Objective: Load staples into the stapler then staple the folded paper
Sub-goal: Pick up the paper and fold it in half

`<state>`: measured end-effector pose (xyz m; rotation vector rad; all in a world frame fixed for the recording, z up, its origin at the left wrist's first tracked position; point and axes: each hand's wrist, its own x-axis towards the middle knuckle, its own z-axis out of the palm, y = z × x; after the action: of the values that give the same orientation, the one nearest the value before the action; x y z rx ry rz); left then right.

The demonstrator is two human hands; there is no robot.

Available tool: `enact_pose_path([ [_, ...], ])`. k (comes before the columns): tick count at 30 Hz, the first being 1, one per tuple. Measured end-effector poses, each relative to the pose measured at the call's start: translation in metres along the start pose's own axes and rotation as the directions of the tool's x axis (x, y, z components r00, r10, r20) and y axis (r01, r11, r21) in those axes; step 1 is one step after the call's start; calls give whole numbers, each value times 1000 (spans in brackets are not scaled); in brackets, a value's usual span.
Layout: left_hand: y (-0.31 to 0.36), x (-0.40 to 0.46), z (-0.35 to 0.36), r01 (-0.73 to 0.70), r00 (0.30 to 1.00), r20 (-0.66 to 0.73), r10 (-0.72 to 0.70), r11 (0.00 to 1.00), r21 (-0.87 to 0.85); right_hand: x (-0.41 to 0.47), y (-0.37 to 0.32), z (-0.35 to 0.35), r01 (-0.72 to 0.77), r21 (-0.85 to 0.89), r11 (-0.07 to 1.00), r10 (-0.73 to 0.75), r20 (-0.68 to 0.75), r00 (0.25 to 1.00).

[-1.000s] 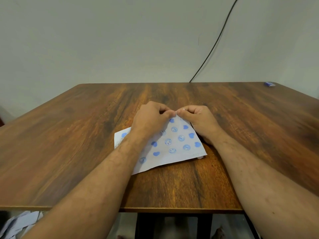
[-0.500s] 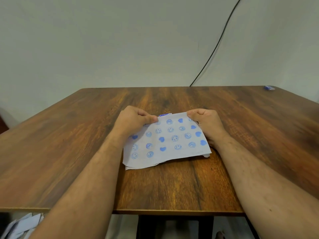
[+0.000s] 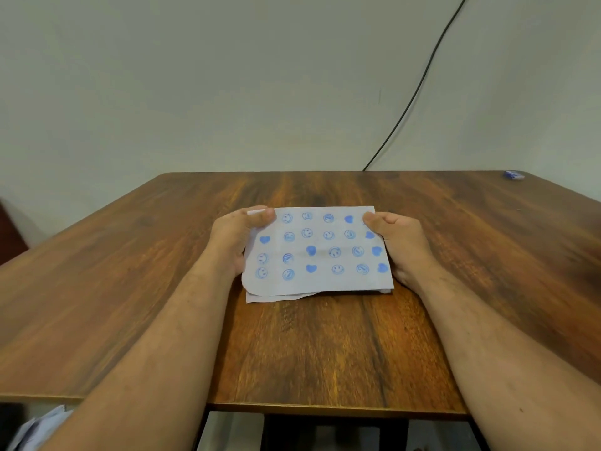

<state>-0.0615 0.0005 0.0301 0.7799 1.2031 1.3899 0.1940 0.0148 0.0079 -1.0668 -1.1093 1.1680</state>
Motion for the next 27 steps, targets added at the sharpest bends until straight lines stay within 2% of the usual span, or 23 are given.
enact_pose_path([
  [3,-2,4,-1,-5,1000,-13,5,999,-37,-3,-2,1,-22,-41,999,23,32,999],
  [10,-3,5,-2,38,999,2,-38,997,-62,1,-2,0,-33,-76,997,31,-25,999],
  [16,-6,-3,0,94,980,172,-98,995,33,3,-2,-5,-60,-25,998,58,-60,997],
  [19,-5,-2,0,37,993,109,-43,998,54,0,-3,-3,-56,10,998,56,22,998],
  [21,-4,1,0,-9,999,49,9,1000,16,-1,-3,1,-56,-2,998,56,94,994],
  [23,-4,3,0,-51,998,20,52,998,-37,-1,-1,3,-41,-35,999,45,105,993],
  [25,-5,3,0,-54,993,100,61,996,-72,0,-1,4,-42,-14,999,43,58,997],
  [27,-6,1,2,-29,978,204,36,999,-36,1,-1,3,-53,18,998,53,8,999],
])
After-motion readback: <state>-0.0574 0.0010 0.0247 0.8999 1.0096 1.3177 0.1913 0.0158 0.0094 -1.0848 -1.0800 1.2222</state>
